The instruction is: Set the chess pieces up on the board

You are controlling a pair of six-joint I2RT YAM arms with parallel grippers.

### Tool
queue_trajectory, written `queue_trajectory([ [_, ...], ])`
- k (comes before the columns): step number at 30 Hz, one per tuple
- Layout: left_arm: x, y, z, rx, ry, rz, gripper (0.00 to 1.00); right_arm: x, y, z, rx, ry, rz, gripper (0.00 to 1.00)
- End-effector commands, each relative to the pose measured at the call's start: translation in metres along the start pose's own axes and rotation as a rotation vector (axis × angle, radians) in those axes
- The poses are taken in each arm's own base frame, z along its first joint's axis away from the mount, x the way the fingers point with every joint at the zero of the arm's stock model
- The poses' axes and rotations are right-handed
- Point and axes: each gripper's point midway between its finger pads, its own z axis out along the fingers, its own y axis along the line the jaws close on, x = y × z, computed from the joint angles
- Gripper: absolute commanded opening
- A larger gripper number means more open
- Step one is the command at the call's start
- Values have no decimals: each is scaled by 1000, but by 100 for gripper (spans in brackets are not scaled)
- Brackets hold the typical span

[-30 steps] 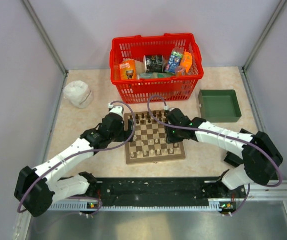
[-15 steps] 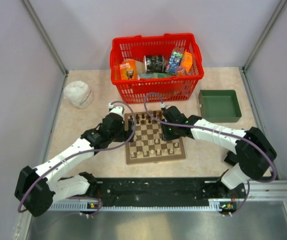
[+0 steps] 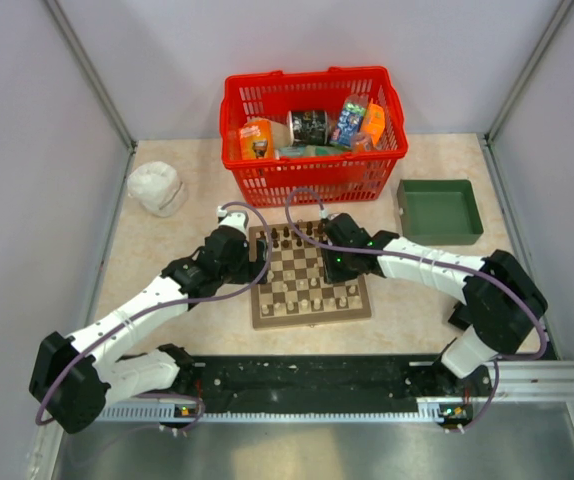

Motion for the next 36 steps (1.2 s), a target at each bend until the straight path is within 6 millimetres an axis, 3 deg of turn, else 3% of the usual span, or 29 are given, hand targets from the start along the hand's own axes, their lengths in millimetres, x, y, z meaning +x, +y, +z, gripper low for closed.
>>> queue_trajectory([
  [1, -12, -2, 0, 8, -43, -8, 99, -23, 16, -4, -37, -66, -19, 26],
  [22, -9, -5, 3, 19, -29, -5, 99, -26, 16, -15, -42, -88, -18, 17],
  [36, -10, -6, 2, 24, -35, -9, 99, 4, 1, -33, -28, -52, 11, 17],
])
